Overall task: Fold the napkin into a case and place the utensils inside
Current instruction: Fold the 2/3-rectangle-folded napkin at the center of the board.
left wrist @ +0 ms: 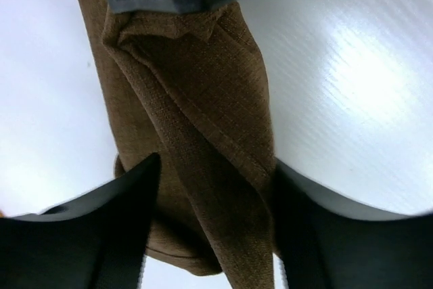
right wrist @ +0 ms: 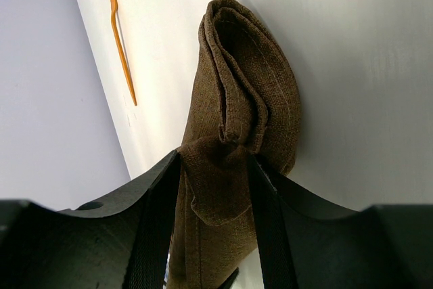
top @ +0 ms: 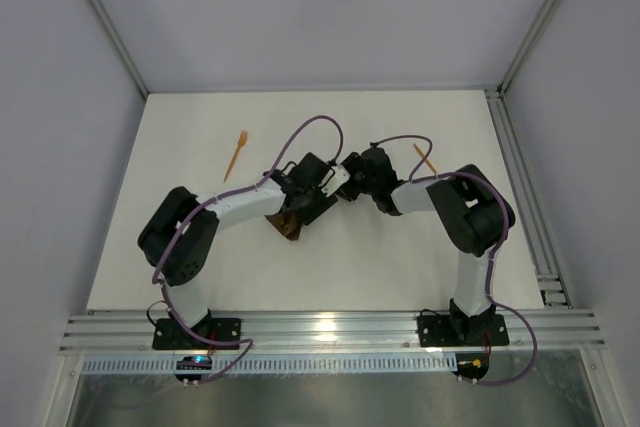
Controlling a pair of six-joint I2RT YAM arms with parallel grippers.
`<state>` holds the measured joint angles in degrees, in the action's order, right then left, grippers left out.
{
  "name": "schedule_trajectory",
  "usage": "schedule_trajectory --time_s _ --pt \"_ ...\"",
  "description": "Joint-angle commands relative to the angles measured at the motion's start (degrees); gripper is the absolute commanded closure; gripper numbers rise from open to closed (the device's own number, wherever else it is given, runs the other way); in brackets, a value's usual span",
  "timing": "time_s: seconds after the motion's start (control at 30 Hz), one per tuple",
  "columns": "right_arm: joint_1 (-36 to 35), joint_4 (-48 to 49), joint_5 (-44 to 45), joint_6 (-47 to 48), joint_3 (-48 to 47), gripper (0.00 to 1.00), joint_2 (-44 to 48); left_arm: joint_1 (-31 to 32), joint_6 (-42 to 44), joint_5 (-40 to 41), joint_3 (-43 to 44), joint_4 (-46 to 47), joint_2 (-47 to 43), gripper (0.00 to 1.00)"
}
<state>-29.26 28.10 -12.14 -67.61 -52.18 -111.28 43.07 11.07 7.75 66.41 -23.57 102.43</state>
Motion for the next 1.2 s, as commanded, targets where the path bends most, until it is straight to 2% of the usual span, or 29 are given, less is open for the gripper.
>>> schedule_trajectory --time_s 0.0,0.1,0.3,0.5,0.63,0.87,0.97,1.03,1.13,1.17 --pt "0.5 -5.2 4.0 2.7 0.4 0.51 -2.4 0.1 -1.1 2.9 2.0 1.8 -0.7 0.41" --pt "0.5 -5.3 3.7 3.0 0.2 0.51 -2.1 0.0 -0.2 2.8 0.9 1.9 -2.3 0.59" --pt "0.6 -5.4 1.3 6.3 0.3 0.48 0.4 -0.7 2.1 -1.6 -2.4 2.5 -5.5 0.69" --pt "2.3 -9.5 -0.1 14.4 3.0 0.47 7.9 -2.5 4.7 -7.6 -4.4 1.9 -5.9 0.7" --pt "3.9 -16.2 -0.6 20.0 3.8 0.46 14.2 -2.7 6.9 -14.2 -5.3 1.6 -5.5 0.69" --pt "5.3 -21.8 4.7 28.0 2.7 0.46 21.8 -2.8 7.7 -15.9 -5.8 1.3 -4.7 0.69" --pt "5.4 -23.4 3.5 33.0 -4.2 0.48 18.5 -2.7 7.9 -16.1 -5.9 1.2 -4.8 0.69" --pt "5.4 -25.1 -0.7 37.5 -11.4 0.52 14.8 -2.8 8.1 -16.4 -5.9 1.2 -5.0 0.69" --pt "5.3 -24.1 -8.3 41.5 -18.7 0.63 6.9 -2.8 8.0 -16.5 -5.9 1.0 -5.1 0.69" --pt "5.3 -23.9 -10.3 42.0 -20.3 0.72 2.8 -2.8 8.0 -16.6 -5.8 0.8 -5.1 0.69"
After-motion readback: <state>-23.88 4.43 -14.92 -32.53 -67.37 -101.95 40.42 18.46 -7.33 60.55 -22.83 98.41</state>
